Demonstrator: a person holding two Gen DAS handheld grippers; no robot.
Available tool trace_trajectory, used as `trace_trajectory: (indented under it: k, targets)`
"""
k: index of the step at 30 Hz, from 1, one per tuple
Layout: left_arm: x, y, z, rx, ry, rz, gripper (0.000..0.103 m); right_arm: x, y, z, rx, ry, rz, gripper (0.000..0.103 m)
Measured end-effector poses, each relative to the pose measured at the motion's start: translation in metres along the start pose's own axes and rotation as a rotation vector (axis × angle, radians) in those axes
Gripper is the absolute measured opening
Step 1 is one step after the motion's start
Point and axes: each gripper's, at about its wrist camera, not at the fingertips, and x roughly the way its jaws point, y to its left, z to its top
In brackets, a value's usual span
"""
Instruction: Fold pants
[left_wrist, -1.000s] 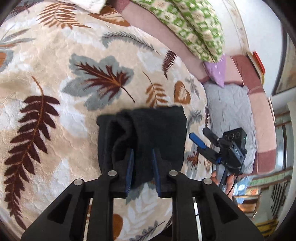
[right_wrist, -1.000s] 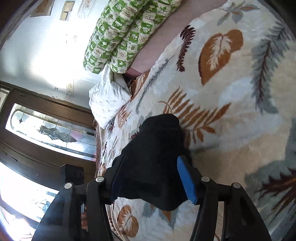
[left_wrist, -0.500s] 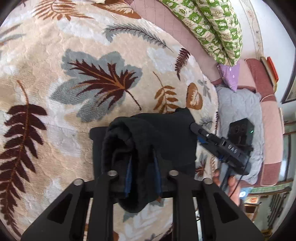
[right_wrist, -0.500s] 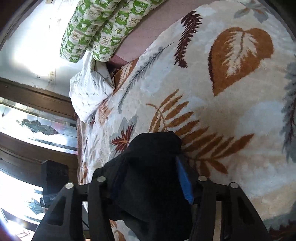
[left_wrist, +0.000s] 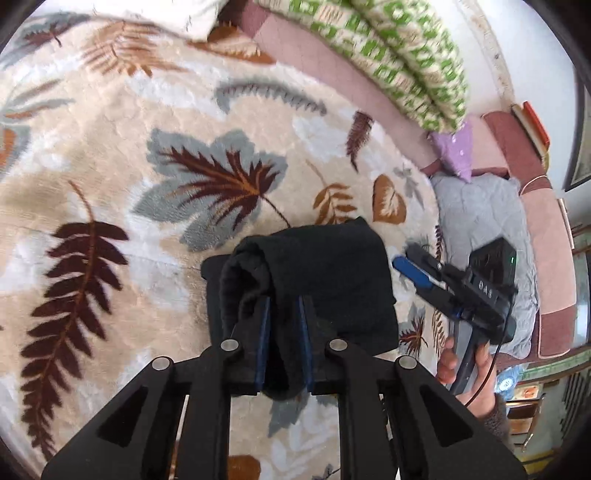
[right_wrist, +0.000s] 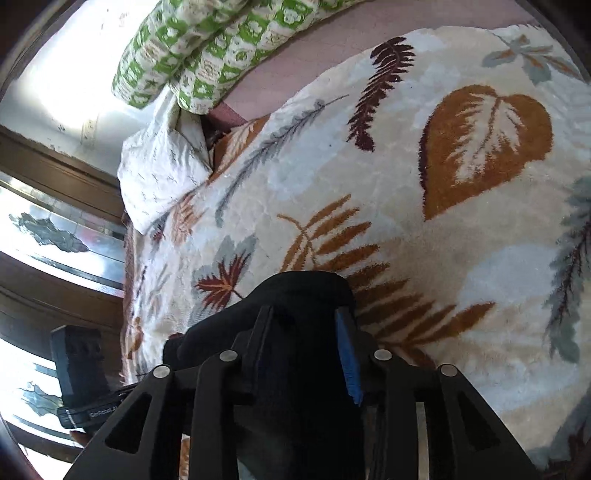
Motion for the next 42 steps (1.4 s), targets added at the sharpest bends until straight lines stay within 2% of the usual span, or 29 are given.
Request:
trace_trajectory:
  k: [2, 4, 8, 10, 12, 13, 14, 16, 18, 19, 21, 23, 24, 25, 27, 30, 35, 39, 42]
  targets:
    - [-0.012, 0.000, -0.004, -0.016, -0.023, -0.034, 0.012, -0.020, -0.002, -0.011, 0.020, -0.042, 0.065, 0.046]
    - [-0.014, -0.003, -0.007, -0.029, -0.015, -0.063, 0.012, -0.032, 0.000, -0.030, -0.011, -0.069, 0.129, 0.046]
    - [0.004, -0.024, -0.016, -0.003, 0.034, -0.079, 0.012, -0.028, 0.001, -0.062, -0.008, -0.054, 0.251, 0.043]
    - [0.017, -0.030, -0.020, 0.010, 0.060, -0.064, 0.012, -0.020, -0.001, -0.072, 0.015, -0.033, 0.270, 0.042]
    - [0.035, -0.027, -0.021, 0.010, 0.080, 0.022, 0.012, -0.016, -0.008, -0.081, 0.020, -0.031, 0.242, 0.040]
    - [0.044, -0.020, -0.020, -0.012, 0.085, 0.052, 0.012, -0.012, -0.014, -0.083, 0.027, -0.022, 0.216, 0.033]
    - [0.049, -0.013, -0.020, -0.030, 0.092, 0.046, 0.012, -0.008, -0.021, -0.086, 0.038, -0.007, 0.184, 0.029]
    - [0.054, 0.000, -0.018, -0.097, 0.100, 0.007, 0.011, 0.001, -0.038, -0.091, 0.060, 0.019, 0.130, 0.000]
    - [0.047, 0.005, -0.017, -0.139, 0.102, -0.046, 0.011, 0.006, -0.048, -0.093, 0.085, 0.031, 0.150, 0.000]
    - [0.040, 0.005, -0.017, -0.147, 0.098, -0.074, 0.011, 0.003, -0.048, -0.092, 0.103, 0.032, 0.166, 0.001]
    - [0.022, 0.005, -0.017, -0.140, 0.071, -0.102, 0.012, -0.007, -0.040, -0.087, 0.098, 0.031, 0.234, 0.014]
    - [0.001, 0.005, -0.017, -0.123, 0.037, -0.099, 0.015, -0.024, -0.031, -0.082, 0.066, -0.005, 0.255, 0.025]
    - [-0.008, 0.007, -0.019, -0.119, 0.025, -0.096, 0.023, -0.034, -0.027, -0.077, 0.051, -0.028, 0.258, 0.037]
    - [-0.013, 0.007, -0.018, -0.117, 0.015, -0.091, 0.039, -0.043, -0.025, -0.072, 0.039, -0.050, 0.246, 0.052]
    - [-0.021, 0.005, -0.020, -0.122, -0.004, -0.065, 0.055, -0.055, -0.021, -0.065, 0.010, -0.080, 0.193, 0.070]
    - [-0.018, -0.004, -0.020, -0.078, -0.008, -0.003, 0.056, -0.054, -0.021, -0.054, -0.008, -0.061, 0.146, 0.073]
    - [0.009, -0.001, -0.013, -0.039, 0.052, 0.124, 0.056, -0.028, -0.028, -0.047, -0.023, 0.012, 0.076, 0.074]
    - [0.024, 0.005, -0.009, -0.028, 0.066, 0.154, 0.056, -0.015, -0.029, -0.042, -0.055, 0.049, 0.074, 0.074]
    - [0.031, 0.011, -0.008, -0.010, 0.077, 0.143, 0.056, -0.007, -0.032, -0.038, -0.066, 0.071, 0.080, 0.074]
